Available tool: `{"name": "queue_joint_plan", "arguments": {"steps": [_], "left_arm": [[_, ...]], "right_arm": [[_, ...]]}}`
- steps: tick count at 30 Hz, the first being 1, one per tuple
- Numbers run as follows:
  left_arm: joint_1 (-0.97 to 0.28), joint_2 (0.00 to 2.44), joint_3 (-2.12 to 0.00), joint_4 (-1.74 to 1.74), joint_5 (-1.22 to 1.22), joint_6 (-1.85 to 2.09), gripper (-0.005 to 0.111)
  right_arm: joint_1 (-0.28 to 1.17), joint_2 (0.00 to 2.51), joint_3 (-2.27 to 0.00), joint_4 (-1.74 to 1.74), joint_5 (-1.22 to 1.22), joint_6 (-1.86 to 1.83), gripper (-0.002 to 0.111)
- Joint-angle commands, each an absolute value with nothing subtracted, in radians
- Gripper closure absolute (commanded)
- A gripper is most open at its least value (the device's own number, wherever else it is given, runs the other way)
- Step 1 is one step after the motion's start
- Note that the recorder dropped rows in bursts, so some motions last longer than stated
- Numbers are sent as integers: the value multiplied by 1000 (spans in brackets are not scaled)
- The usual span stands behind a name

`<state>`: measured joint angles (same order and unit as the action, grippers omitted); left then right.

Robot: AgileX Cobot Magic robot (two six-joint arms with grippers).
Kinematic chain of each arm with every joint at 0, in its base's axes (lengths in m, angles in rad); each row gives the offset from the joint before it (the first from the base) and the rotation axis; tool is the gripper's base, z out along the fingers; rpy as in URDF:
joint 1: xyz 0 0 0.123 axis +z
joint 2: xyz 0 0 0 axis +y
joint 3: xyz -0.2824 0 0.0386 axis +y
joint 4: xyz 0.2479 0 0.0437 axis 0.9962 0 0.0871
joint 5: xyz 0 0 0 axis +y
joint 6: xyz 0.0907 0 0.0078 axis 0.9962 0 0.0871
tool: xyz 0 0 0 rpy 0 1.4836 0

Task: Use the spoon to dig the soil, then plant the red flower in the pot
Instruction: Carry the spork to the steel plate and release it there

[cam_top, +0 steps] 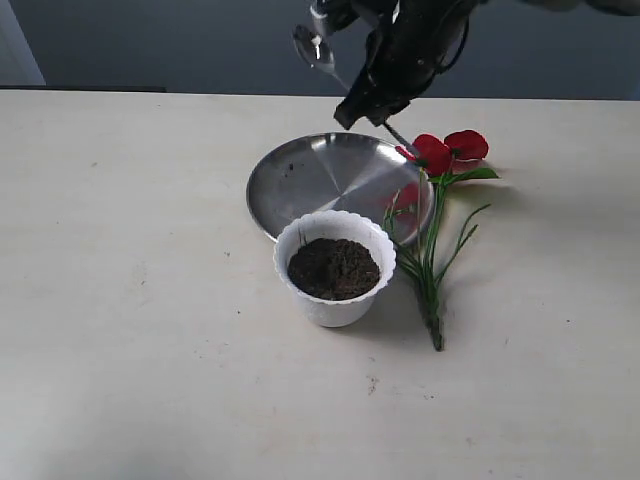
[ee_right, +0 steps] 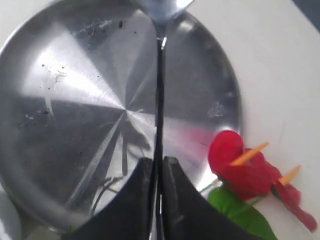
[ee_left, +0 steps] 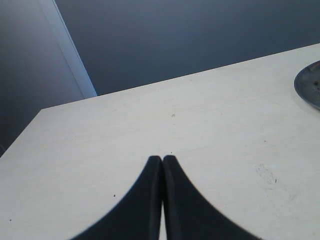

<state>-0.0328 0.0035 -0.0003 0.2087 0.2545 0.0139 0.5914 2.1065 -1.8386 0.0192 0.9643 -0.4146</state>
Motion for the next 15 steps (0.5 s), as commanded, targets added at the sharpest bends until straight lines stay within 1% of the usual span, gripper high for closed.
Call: {"name": "queue_joint_plan", "arguments": {"steps": [1, 7, 15], "left_arm": [[-32, 0, 0, 204, 244, 11, 106], [-32, 0, 0, 204, 244, 11, 106], [-32, 0, 0, 204, 244, 11, 106]], "right_arm": [[589, 2246, -1962, 73, 1038, -461, 109], [589, 2349, -2000, 92, 1050, -490, 109], [589, 2408, -2000, 96, 1048, -490, 109]]}}
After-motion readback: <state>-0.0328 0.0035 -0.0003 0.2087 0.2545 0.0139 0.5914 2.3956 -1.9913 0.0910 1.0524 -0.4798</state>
